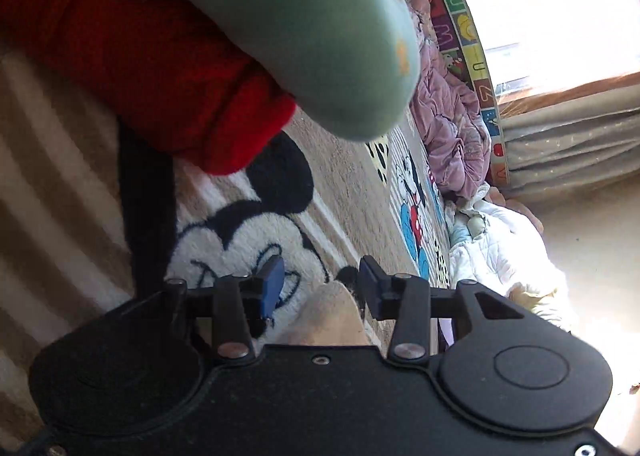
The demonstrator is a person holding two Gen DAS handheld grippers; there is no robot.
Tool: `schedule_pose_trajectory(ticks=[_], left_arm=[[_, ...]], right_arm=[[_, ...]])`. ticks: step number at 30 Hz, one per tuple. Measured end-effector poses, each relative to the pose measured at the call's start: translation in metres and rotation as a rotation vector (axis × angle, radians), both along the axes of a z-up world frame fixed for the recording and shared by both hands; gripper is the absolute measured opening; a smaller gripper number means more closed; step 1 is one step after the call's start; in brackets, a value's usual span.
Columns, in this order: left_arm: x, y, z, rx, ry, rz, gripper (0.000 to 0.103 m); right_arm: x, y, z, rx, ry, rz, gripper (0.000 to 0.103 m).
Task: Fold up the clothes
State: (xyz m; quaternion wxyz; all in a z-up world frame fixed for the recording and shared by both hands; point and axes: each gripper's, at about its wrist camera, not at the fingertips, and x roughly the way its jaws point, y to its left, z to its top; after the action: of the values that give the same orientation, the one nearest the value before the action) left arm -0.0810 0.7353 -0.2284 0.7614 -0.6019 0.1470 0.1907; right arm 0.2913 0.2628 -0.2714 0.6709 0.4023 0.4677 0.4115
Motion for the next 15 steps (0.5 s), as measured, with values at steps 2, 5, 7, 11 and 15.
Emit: schedule_pose_trajectory(ticks=[2, 5, 7, 11, 15], left_arm=[[-0.017, -0.003, 0.010, 0.010, -0.037, 0.027, 0.042], [-0.038, -0.030, 0.038, 0.071, -0.096, -0.014, 0.045], [-0.047, -0.063, 0.051, 0.090, -0.113, -0.075, 0.045], [-0.065, -0.143, 0.055, 0.166, -0.065, -0.173, 0.048], [-0.096, -0.235, 0.067, 0.462, 0.113, -0.241, 0.051]], right_arm=[[0.005, -0.022, -0.009, 0.098, 0.065, -0.107, 0.017], [0.003, -0.054, -0.012, 0.166, 0.110, -0.224, 0.038], [-0.008, -0.069, 0.001, 0.117, 0.057, -0.205, 0.050], [-0.058, -0.108, 0.026, 0.062, -0.039, -0.134, 0.050], [-0.140, -0.155, 0.062, -0.108, -0.287, -0.055, 0.052]])
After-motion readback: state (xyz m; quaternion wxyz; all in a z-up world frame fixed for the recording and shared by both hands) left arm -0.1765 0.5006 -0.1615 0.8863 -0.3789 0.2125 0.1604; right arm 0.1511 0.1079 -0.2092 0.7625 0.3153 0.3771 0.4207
